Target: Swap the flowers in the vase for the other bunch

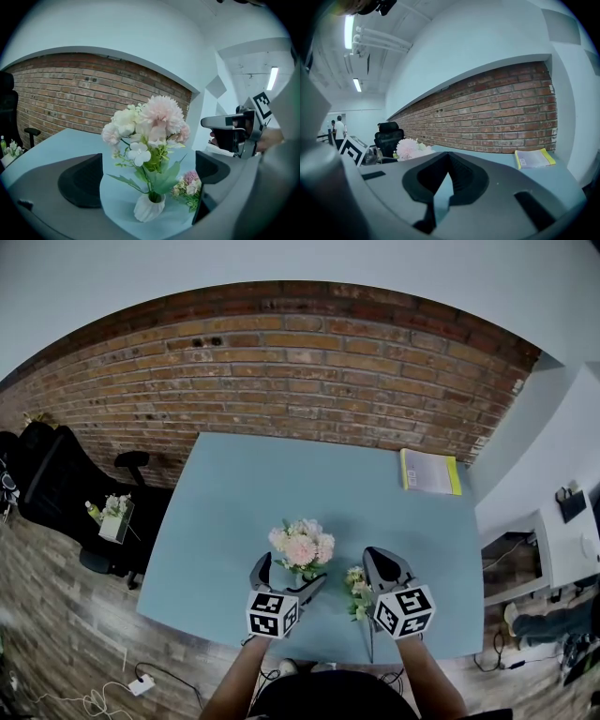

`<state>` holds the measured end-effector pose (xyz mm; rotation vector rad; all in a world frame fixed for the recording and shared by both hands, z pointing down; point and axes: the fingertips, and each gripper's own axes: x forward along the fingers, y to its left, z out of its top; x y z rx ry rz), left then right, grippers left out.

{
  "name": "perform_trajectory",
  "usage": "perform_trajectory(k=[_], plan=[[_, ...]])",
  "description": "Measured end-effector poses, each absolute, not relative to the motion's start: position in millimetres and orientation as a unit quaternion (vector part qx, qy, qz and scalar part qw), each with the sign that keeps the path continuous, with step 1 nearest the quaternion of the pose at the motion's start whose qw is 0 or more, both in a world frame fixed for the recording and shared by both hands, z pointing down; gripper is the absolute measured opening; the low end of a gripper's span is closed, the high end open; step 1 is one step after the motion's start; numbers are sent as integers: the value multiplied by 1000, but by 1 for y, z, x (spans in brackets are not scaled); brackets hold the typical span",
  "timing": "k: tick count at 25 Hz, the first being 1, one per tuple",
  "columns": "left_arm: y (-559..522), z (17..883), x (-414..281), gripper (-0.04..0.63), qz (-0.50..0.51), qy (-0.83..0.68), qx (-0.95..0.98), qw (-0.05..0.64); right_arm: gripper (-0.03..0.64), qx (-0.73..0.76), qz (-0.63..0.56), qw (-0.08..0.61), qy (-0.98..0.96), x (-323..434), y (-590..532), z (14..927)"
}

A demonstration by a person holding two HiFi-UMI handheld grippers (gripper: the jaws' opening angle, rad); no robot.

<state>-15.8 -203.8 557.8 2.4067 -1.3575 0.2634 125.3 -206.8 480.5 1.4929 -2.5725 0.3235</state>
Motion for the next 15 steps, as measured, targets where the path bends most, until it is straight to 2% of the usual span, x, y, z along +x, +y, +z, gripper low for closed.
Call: perform_trajectory(k=[15], plan=[[-234, 575, 0, 600, 127, -464, 856, 190, 6, 502, 122, 90, -851, 135, -229, 497]])
